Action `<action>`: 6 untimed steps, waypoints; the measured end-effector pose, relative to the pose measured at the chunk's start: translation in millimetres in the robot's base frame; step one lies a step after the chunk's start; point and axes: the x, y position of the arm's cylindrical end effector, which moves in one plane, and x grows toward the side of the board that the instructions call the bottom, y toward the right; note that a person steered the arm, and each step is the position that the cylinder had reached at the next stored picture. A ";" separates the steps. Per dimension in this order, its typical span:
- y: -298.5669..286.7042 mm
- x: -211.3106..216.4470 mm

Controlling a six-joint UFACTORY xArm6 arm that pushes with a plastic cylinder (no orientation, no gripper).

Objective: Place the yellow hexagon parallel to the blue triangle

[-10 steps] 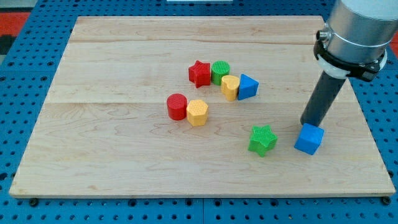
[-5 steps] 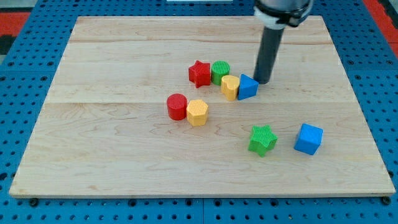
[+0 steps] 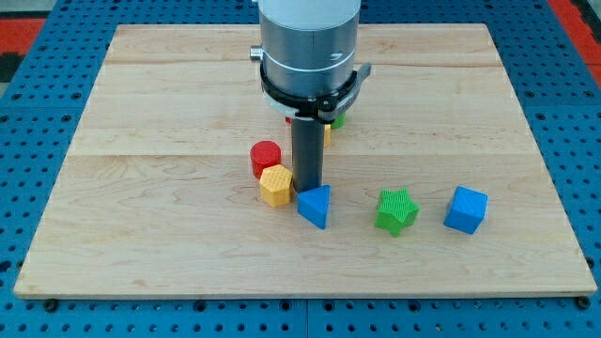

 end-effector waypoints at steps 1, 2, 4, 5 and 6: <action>-0.1 7.7; -0.2 -8.0; -64.1 -15.9; -79.7 -29.7; -116.2 -5.1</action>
